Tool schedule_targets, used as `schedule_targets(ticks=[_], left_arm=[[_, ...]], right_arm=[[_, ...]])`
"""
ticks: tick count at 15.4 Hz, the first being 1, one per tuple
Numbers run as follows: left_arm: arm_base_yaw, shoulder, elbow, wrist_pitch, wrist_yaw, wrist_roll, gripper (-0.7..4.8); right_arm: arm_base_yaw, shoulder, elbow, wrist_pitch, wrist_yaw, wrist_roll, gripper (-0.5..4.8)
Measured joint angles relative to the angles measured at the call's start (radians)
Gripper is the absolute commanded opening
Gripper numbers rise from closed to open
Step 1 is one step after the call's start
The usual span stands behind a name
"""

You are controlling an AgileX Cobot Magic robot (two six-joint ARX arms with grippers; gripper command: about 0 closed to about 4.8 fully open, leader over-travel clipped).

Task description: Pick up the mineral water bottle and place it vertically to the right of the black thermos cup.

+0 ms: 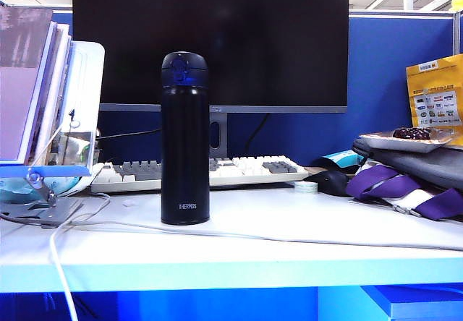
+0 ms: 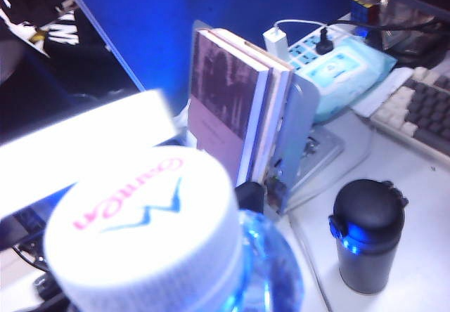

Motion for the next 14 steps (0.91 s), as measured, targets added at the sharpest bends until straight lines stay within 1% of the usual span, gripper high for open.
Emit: schedule_targets(ticks=[2,4,6,7,8,9,10,11,12,13,14], left_arm=[[0.0,0.002,0.0,-0.003,-0.002,0.01,4.79],[0.0,0.001,0.0,-0.049,-0.046,0.06,4.79],[0.004,0.001,0.0,-0.187,-0.182,0.17,4.79],[0.005,0.001,0.0,-0.215,-0.228,0.2,4.79],[0.005,-0.006,0.0,-0.249,-0.327,0.225,4.79],[0.005,-0.027,0.0,-0.26,-0.386,0.242,4.79],[0.005,-0.077,0.001,-0.263,-0.469,0.287,4.79],[0.005,-0.148,0.006,-0.263,-0.583,0.345,4.79],[0.005,-0.215,0.016,-0.261,-0.689,0.377,4.79],[0.005,-0.339,0.023,-0.242,-0.854,0.406,4.79],[0.005,-0.406,0.023,-0.237,-0.948,0.409,4.79]], right_arm=[[0.003,-0.001,0.0,0.008,0.019,0.0,1.39],[0.002,-0.001,0.0,0.032,0.063,0.0,1.39],[0.001,-0.001,0.0,0.084,0.15,-0.002,1.41],[0.001,-0.001,0.0,0.098,0.176,-0.003,1.49],[0.002,-0.001,0.0,0.118,0.222,-0.005,1.49],[0.001,-0.002,0.0,0.123,0.244,-0.005,1.49],[0.0,-0.014,-0.007,0.123,0.261,-0.006,1.49],[0.0,-0.039,-0.006,0.122,0.279,-0.006,1.49],[0.001,-0.068,-0.002,0.123,0.297,-0.006,1.49],[0.001,-0.115,0.023,0.129,0.33,-0.006,1.49],[0.002,-0.142,0.032,0.138,0.355,-0.006,1.49]])
